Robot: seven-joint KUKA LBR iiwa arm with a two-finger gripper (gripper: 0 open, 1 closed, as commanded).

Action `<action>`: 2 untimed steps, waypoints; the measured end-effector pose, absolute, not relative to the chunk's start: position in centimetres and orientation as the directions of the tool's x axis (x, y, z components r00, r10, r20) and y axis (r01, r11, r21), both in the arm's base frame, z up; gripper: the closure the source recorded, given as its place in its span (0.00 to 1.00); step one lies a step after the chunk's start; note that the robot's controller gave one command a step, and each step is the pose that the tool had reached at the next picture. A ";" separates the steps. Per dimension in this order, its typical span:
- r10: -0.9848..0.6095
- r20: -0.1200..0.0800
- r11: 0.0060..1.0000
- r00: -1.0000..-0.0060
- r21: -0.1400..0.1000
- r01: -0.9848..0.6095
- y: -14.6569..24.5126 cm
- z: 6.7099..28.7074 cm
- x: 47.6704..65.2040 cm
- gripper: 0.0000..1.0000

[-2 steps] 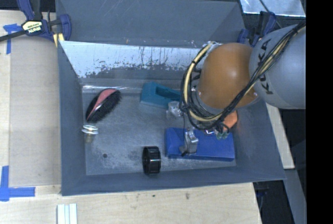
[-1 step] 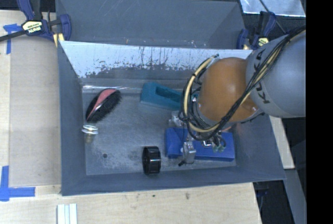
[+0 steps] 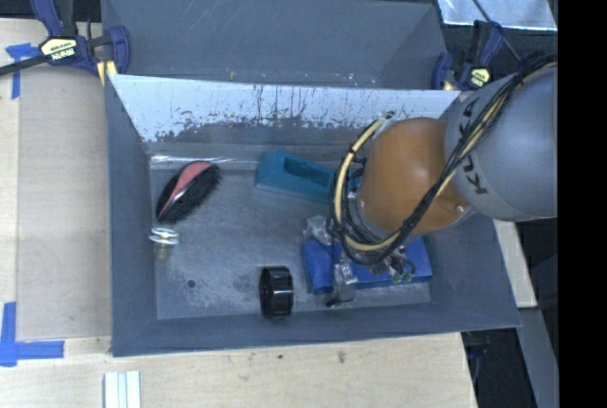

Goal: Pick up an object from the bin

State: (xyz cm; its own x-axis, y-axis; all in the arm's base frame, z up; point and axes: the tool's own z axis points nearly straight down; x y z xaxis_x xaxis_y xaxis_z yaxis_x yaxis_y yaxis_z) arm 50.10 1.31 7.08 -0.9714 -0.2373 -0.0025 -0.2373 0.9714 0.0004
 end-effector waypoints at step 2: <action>-0.236 -0.003 0.972 -0.972 0.001 -0.236 1.3 7.1 50.1 1.00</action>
Offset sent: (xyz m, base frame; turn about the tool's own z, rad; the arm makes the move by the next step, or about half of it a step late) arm 0.0000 0.0000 0.0000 0.0000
